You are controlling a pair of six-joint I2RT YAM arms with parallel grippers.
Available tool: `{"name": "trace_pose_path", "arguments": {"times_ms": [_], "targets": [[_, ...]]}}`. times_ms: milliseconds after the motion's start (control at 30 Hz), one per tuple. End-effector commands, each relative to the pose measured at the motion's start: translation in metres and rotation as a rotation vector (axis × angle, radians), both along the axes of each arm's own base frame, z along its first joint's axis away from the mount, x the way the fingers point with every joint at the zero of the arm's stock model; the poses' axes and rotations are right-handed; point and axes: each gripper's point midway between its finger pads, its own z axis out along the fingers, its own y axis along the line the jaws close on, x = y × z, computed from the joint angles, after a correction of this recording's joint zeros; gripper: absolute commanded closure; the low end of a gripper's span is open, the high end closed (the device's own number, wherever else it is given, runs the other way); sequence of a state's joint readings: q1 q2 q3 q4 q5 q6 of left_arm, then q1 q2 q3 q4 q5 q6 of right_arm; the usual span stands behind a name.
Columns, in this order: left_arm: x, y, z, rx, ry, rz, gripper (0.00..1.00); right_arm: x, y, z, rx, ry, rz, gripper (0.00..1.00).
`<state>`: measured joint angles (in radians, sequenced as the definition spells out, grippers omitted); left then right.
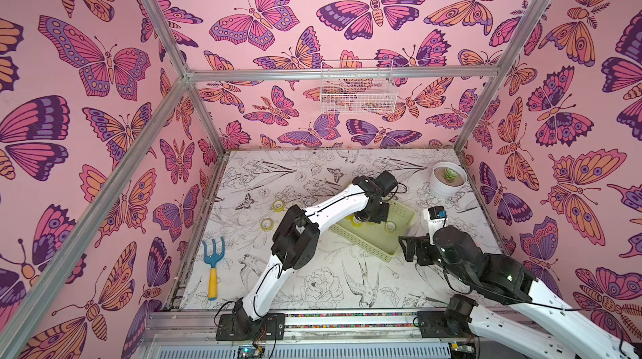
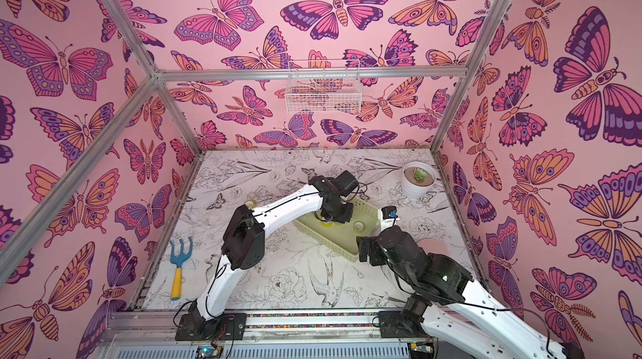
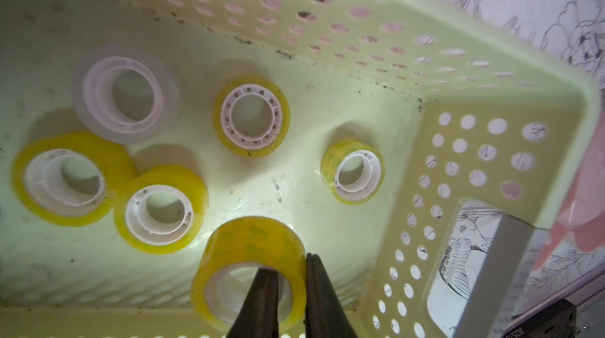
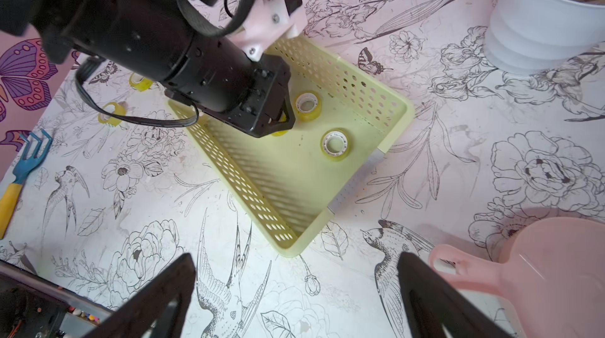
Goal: Put the transparent tape into the storage box
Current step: Place the tape in the storage box.
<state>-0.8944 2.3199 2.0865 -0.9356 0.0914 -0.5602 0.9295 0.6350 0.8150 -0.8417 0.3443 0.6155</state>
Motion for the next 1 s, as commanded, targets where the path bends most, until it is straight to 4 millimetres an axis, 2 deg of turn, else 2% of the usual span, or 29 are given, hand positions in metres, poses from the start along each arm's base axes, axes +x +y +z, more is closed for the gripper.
{"name": "trace_pose_path", "arguments": {"times_ms": [0, 133, 267, 333, 367, 500, 867, 967], "targets": [[-0.006, 0.002, -0.018, 0.036, 0.048, -0.023, 0.92, -0.004, -0.015, -0.010, -0.027, 0.029, -0.051, 0.01], [-0.004, -0.002, -0.037, 0.054, 0.068, -0.028, 0.92, -0.006, -0.016, -0.011, -0.022, 0.031, -0.052, 0.01], [-0.004, -0.004, -0.046, 0.057, 0.082, -0.026, 0.88, -0.006, -0.016, -0.011, -0.026, 0.034, -0.050, 0.01], [-0.006, -0.005, -0.048, 0.051, 0.094, -0.026, 0.75, -0.006, -0.017, -0.011, -0.029, 0.034, -0.051, 0.01], [-0.007, -0.005, -0.047, 0.048, 0.097, -0.027, 0.72, -0.006, -0.016, -0.011, -0.028, 0.033, -0.051, 0.01], [-0.007, -0.007, -0.033, 0.024, 0.088, -0.027, 0.58, -0.005, -0.016, -0.011, -0.031, 0.032, -0.050, 0.01], [-0.003, 0.000, 0.035, -0.037, 0.000, 0.000, 0.57, -0.001, -0.007, -0.012, -0.031, 0.031, -0.030, 0.01], [0.000, 0.006, 0.053, -0.050, -0.031, 0.013, 0.42, 0.001, -0.002, -0.010, -0.030, 0.027, -0.018, 0.01]]}}
